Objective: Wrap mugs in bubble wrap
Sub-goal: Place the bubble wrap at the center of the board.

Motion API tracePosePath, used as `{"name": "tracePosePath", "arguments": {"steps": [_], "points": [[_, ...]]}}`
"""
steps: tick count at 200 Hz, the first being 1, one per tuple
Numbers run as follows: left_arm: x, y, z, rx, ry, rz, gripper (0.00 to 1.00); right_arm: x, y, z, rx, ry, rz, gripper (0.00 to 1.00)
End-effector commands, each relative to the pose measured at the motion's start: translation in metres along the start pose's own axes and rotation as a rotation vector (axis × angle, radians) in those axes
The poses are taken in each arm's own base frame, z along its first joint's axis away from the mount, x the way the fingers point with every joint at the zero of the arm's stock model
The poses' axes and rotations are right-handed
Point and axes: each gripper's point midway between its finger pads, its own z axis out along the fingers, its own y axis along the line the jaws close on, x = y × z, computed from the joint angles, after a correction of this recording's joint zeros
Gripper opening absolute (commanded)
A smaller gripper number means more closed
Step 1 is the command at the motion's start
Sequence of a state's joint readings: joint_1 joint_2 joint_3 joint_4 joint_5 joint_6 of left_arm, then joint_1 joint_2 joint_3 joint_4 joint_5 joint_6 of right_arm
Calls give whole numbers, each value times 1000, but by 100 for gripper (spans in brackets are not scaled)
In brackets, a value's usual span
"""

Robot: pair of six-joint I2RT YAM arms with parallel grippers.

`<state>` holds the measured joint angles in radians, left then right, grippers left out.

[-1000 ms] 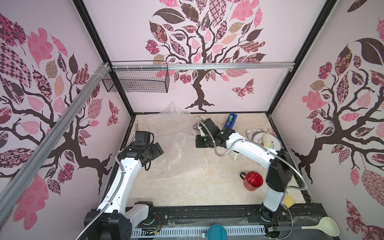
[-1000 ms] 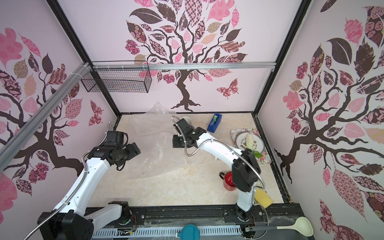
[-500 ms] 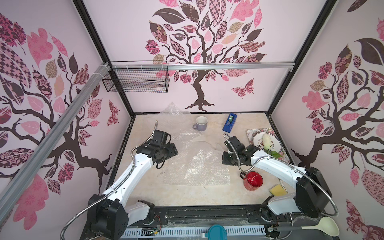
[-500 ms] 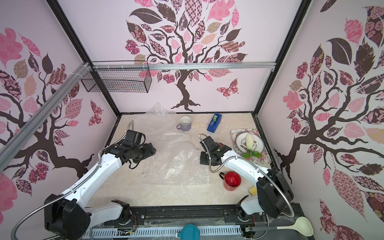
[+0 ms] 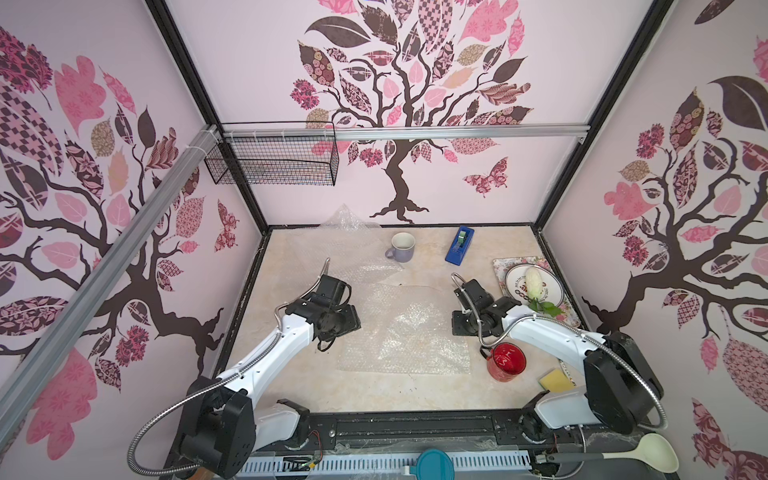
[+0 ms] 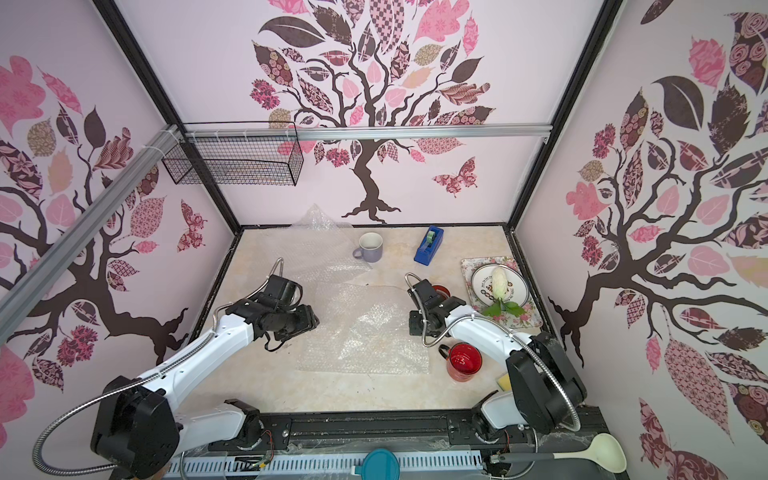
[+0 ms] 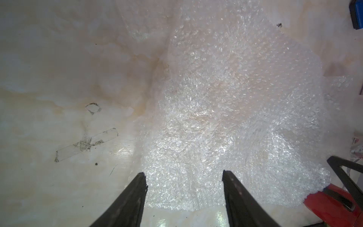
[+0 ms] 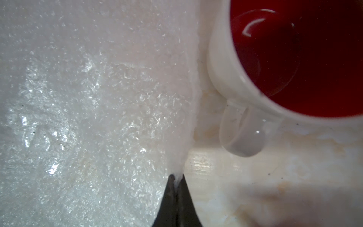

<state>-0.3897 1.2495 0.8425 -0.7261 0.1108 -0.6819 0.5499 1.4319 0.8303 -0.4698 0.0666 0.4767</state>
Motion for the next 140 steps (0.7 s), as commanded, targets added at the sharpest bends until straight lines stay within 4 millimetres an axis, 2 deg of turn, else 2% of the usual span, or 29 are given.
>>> {"name": "tracePosePath", "arguments": {"steps": [1, 14, 38, 59, 79, 91, 103, 125, 140], "points": [[13, 0, 15, 24, 40, 21, 63, -13, -1, 8, 41, -10, -54, 5], [20, 1, 21, 17, 63, 29, 62, -13, -3, 9, 62, 20, -53, 11], [33, 0, 33, 43, 98, 45, 54, -13, -1, 1, 57, 38, -19, 41], [43, 12, 45, 8, 128, 41, 48, -28, 5, -37, 13, -36, 23, 66], [55, 20, 49, -9, 166, 31, 44, -36, -6, -84, 38, -71, 66, 82], [59, 23, 49, -10, 175, 27, 44, -33, -28, -107, 88, -68, 129, 87], [64, 26, 48, -15, 181, 23, 44, -21, -61, -123, 137, -31, 244, 88], [75, 32, 47, -15, 213, 7, 44, 7, -131, -140, 233, 10, 468, 88], [79, 34, 44, -14, 211, 0, 46, 21, -163, -145, 262, -17, 593, 88]]}}
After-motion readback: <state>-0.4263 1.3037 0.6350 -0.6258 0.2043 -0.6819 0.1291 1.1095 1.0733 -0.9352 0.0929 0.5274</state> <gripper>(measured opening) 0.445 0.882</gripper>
